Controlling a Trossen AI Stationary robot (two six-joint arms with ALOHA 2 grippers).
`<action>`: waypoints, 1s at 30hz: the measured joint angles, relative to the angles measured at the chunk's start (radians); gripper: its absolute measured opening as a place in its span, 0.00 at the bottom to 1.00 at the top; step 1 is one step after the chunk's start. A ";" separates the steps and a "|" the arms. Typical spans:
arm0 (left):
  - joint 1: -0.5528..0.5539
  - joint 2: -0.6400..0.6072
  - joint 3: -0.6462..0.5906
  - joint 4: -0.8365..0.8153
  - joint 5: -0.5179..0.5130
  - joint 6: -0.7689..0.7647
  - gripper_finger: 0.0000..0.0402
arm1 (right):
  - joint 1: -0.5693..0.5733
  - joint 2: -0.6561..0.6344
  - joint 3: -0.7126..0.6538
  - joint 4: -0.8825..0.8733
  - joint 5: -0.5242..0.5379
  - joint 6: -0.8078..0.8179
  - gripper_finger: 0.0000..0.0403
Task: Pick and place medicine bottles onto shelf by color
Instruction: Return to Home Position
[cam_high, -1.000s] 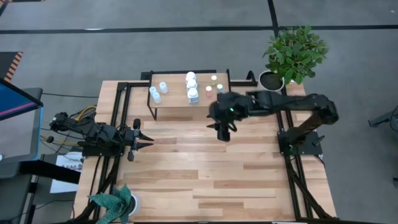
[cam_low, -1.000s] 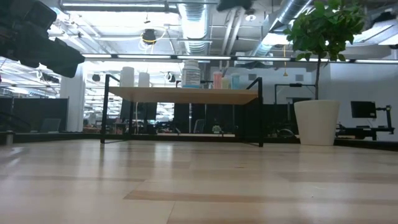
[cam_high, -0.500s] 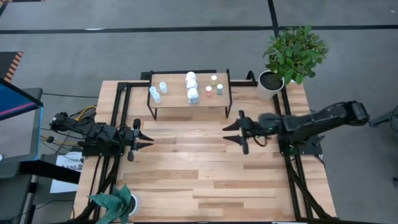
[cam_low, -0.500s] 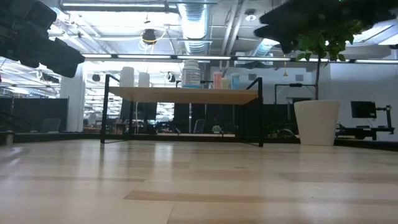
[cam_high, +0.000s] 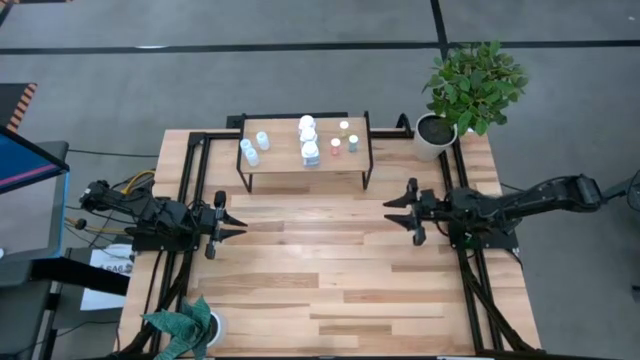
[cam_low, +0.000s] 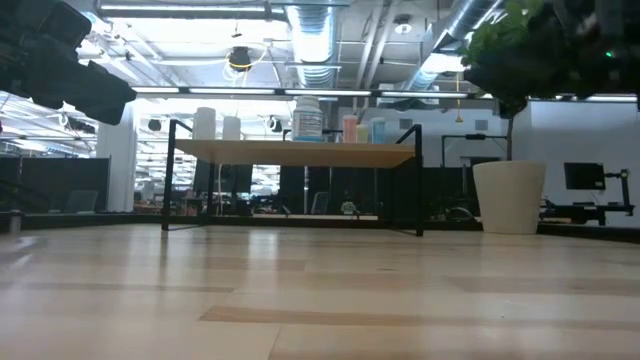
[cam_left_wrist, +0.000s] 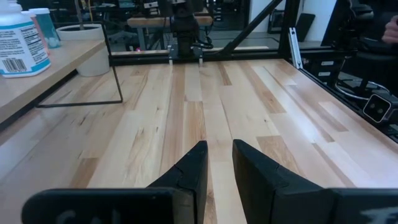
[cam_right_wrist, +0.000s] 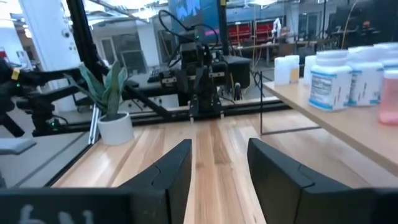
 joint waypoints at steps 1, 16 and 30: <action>0.000 0.000 0.000 0.000 0.000 0.000 0.16 | 0.000 -0.031 -0.011 -0.019 0.000 -0.001 0.44; 0.000 0.000 0.000 0.000 0.000 0.000 0.16 | 0.003 -0.362 -0.086 -0.419 0.002 0.068 0.39; 0.000 0.000 0.000 0.000 0.000 0.000 0.16 | 0.015 -0.460 -0.087 -0.634 -0.005 0.066 0.36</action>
